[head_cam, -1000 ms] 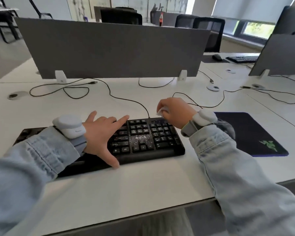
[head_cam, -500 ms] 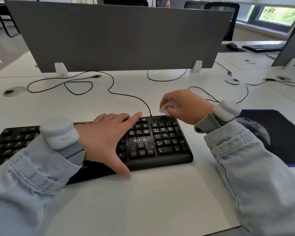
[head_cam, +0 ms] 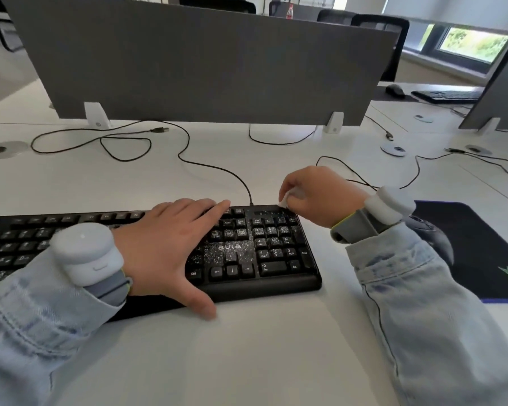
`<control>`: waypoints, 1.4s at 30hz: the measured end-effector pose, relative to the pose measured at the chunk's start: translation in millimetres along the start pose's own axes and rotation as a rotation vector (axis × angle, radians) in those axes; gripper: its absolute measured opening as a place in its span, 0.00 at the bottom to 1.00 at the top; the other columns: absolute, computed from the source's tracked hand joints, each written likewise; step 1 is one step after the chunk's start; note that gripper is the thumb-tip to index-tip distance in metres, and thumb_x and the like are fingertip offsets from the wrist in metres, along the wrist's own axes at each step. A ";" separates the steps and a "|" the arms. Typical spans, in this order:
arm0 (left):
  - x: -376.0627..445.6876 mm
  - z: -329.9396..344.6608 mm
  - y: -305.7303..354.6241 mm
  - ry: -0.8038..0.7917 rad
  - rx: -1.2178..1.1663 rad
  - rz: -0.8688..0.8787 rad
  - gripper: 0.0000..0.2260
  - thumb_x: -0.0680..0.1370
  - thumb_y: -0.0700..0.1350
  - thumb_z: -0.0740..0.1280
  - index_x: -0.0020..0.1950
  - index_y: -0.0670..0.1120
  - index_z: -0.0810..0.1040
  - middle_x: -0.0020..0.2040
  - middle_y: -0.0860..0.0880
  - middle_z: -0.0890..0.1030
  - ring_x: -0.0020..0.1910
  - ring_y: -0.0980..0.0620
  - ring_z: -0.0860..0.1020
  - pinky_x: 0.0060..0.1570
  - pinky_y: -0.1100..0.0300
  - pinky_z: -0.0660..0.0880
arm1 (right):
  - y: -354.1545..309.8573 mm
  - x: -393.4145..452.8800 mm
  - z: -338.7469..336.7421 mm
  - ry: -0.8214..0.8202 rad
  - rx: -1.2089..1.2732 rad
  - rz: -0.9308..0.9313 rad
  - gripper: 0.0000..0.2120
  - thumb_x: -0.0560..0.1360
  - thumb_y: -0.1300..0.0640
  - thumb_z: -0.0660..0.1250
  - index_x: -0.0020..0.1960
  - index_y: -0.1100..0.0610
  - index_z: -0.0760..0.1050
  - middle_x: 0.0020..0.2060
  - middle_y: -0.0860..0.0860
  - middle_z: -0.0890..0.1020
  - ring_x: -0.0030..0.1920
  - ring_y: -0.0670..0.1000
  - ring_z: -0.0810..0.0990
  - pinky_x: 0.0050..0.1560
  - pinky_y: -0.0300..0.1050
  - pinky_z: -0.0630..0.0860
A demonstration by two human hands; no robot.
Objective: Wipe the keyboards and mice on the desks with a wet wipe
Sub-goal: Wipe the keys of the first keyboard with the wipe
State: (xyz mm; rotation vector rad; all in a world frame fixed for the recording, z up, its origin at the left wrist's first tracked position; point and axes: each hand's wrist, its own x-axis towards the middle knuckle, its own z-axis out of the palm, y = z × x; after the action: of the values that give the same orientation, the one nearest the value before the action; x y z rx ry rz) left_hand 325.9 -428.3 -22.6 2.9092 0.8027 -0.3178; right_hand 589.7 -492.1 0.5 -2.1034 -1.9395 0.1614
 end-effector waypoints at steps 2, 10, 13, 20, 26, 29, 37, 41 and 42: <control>-0.1 1.2 -0.8 0.006 0.003 -0.002 0.67 0.56 0.83 0.64 0.78 0.56 0.27 0.78 0.59 0.41 0.78 0.54 0.43 0.78 0.56 0.44 | 1.2 -0.5 1.0 -0.010 0.001 0.003 0.10 0.75 0.55 0.63 0.46 0.52 0.83 0.38 0.45 0.81 0.43 0.47 0.78 0.41 0.40 0.69; 1.0 4.4 -2.4 0.057 0.039 0.022 0.67 0.57 0.82 0.65 0.81 0.53 0.33 0.79 0.56 0.48 0.78 0.52 0.49 0.78 0.52 0.47 | 4.5 -2.5 0.7 0.068 -0.030 0.020 0.07 0.74 0.59 0.65 0.49 0.52 0.80 0.38 0.43 0.79 0.42 0.46 0.75 0.38 0.34 0.65; 1.1 6.8 -2.7 0.094 0.060 0.028 0.66 0.57 0.83 0.64 0.81 0.53 0.36 0.79 0.56 0.50 0.77 0.51 0.51 0.78 0.49 0.47 | 3.2 -2.4 -1.7 0.077 -0.036 0.056 0.05 0.73 0.58 0.67 0.41 0.53 0.81 0.31 0.40 0.76 0.35 0.41 0.74 0.31 0.29 0.62; -4.1 11.1 -4.1 0.141 0.072 0.026 0.64 0.58 0.83 0.62 0.81 0.53 0.37 0.78 0.55 0.51 0.77 0.49 0.52 0.77 0.50 0.49 | -5.6 1.3 7.2 0.066 -0.095 -0.030 0.03 0.73 0.55 0.67 0.42 0.50 0.79 0.33 0.41 0.77 0.38 0.46 0.75 0.35 0.38 0.65; -6.0 13.1 -2.7 0.153 0.090 0.008 0.62 0.60 0.84 0.60 0.81 0.54 0.36 0.79 0.54 0.49 0.77 0.48 0.50 0.77 0.51 0.48 | -2.1 -0.6 9.5 0.121 -0.088 -0.005 0.01 0.74 0.52 0.69 0.46 0.49 0.78 0.33 0.39 0.74 0.39 0.46 0.73 0.36 0.41 0.65; -7.9 15.0 -5.9 0.149 0.114 0.000 0.61 0.60 0.85 0.56 0.80 0.55 0.33 0.79 0.54 0.47 0.77 0.49 0.49 0.77 0.51 0.48 | -6.2 -1.3 7.8 0.037 -0.023 -0.037 0.03 0.73 0.49 0.70 0.44 0.48 0.80 0.35 0.39 0.78 0.39 0.40 0.75 0.37 0.33 0.66; -11.5 15.5 -9.6 0.117 0.121 -0.020 0.60 0.57 0.88 0.49 0.76 0.59 0.24 0.80 0.57 0.41 0.78 0.50 0.44 0.78 0.50 0.45 | 5.9 0.3 7.5 0.146 -0.076 -0.027 0.02 0.73 0.55 0.69 0.44 0.52 0.80 0.34 0.41 0.77 0.40 0.45 0.74 0.38 0.36 0.63; -10.3 15.2 -9.1 0.119 0.120 -0.018 0.60 0.57 0.88 0.49 0.76 0.59 0.25 0.79 0.57 0.42 0.78 0.51 0.46 0.78 0.51 0.47 | -7.9 4.4 16.1 0.162 -0.032 -0.105 0.03 0.75 0.53 0.68 0.45 0.51 0.79 0.37 0.42 0.78 0.41 0.45 0.74 0.44 0.39 0.66; -9.9 14.8 -8.9 0.118 0.118 -0.016 0.60 0.57 0.88 0.49 0.76 0.59 0.25 0.79 0.57 0.43 0.78 0.51 0.47 0.78 0.50 0.48 | -9.7 5.3 18.7 0.136 -0.035 -0.119 0.03 0.74 0.52 0.69 0.46 0.51 0.79 0.38 0.43 0.77 0.42 0.46 0.74 0.45 0.40 0.66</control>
State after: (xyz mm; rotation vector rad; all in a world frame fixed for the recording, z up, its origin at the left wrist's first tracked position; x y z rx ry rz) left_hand 310.4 -427.9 -35.2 3.0581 0.8520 -0.2026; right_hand 575.9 -483.9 -14.2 -1.9589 -1.9924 -0.0386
